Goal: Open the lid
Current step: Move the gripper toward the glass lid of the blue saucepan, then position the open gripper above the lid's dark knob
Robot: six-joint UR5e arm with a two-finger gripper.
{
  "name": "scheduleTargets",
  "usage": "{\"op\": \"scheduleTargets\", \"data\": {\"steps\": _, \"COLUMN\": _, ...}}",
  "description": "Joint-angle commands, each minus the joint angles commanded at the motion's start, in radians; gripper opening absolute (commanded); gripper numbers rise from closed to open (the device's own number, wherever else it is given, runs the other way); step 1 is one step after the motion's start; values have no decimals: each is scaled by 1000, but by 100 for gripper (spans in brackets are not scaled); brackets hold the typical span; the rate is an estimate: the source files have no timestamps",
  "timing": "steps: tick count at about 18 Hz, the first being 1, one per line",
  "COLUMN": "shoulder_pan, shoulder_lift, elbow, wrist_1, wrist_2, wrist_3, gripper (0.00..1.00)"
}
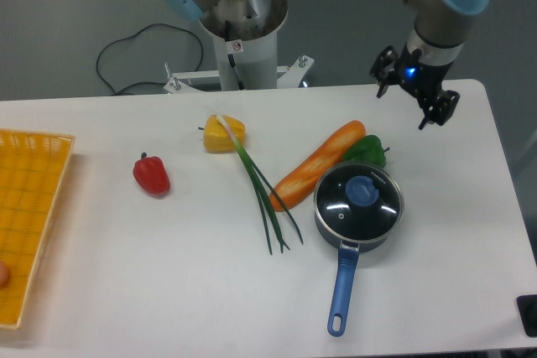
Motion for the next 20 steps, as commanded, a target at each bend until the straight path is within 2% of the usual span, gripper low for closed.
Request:
{"op": "scheduleTargets", "data": {"steps": 4, "shoulder_pan": -11, "shoulder_lift": -2, "elbow": -2, "wrist_1": 2, "wrist_2": 3, "wrist_3": -14, "gripper": 100}}
{"op": "scheduleTargets", "data": {"steps": 11, "shoulder_pan": -35, "shoulder_lift": -14, "elbow": -2, "wrist_1": 6, "wrist_2": 5, "wrist_3": -141, "gripper": 100}}
{"op": "scheduleTargets", "data": {"steps": 17, "shoulder_pan": -101, "shoulder_lift": -66, "elbow": 0, "wrist_1": 106, "wrist_2": 8, "wrist_3": -333, "gripper": 100}}
{"op": "scheduleTargets", "data": {"steps": 20, "shoulder_pan": -114, "shoulder_lift": -74, "elbow": 0, "wrist_1": 118, "wrist_2": 5, "wrist_3": -417, "gripper": 100}}
